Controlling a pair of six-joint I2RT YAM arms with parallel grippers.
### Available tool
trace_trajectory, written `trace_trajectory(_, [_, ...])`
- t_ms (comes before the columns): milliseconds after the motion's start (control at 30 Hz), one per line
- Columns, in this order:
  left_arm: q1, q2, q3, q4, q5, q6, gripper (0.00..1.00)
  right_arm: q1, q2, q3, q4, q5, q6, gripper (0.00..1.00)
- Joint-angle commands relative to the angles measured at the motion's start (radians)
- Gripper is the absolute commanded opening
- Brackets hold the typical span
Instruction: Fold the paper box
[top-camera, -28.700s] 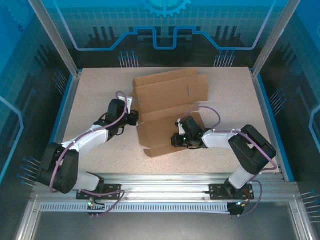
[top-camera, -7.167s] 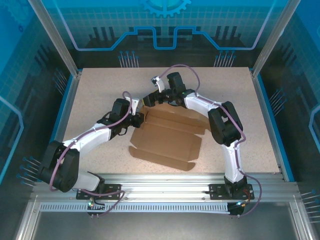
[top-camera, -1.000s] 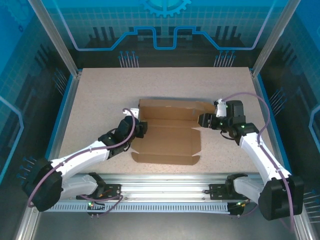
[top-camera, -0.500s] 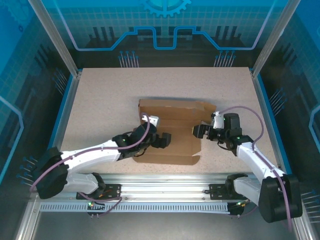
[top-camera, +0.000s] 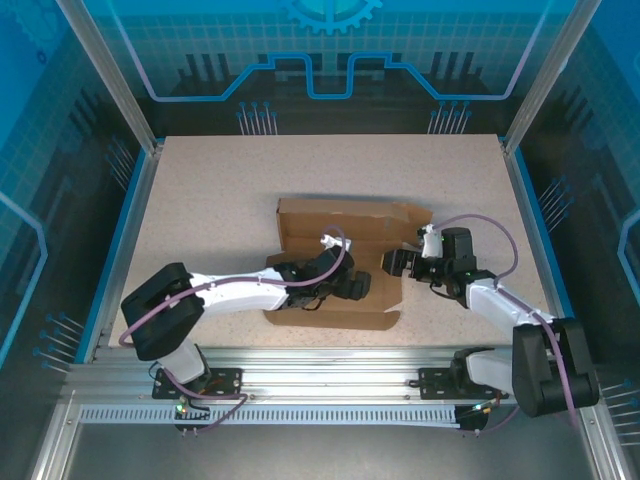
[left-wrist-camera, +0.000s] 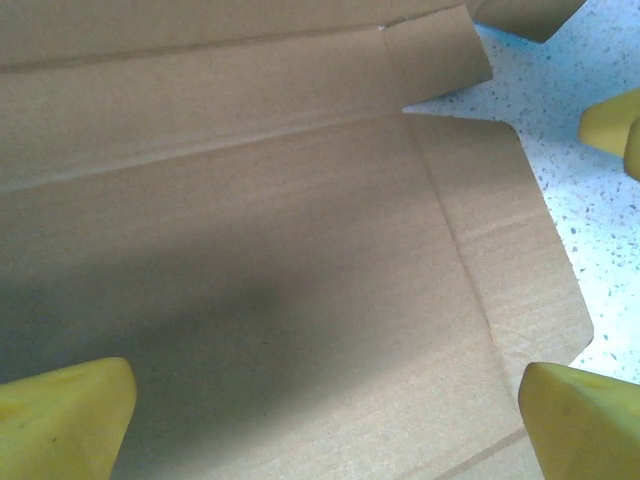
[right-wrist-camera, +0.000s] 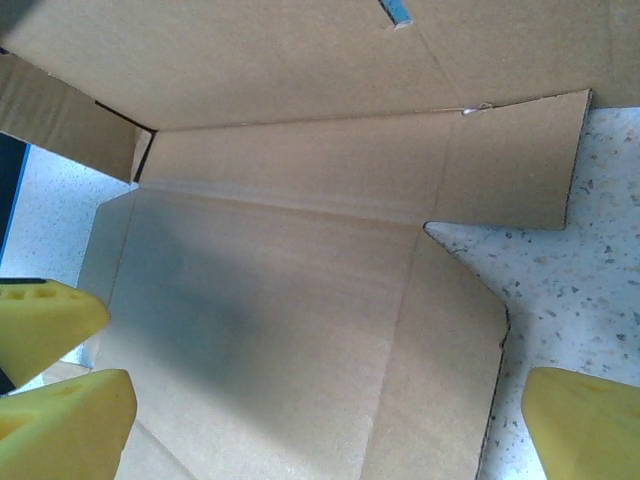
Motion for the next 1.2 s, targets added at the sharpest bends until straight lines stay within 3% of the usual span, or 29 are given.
trace_trajectory(0, [-0.005,0.030,0.023,-0.023,0.013,-0.051,0.99,0.005,0.026,-0.013,0.054,-0.002,0.005,1.00])
trace_trajectory(1167, [0.026,0.058,-0.086,0.103,0.111,-0.206,0.99,0.007,0.084,-0.033,0.120,0.009,0.018,1.00])
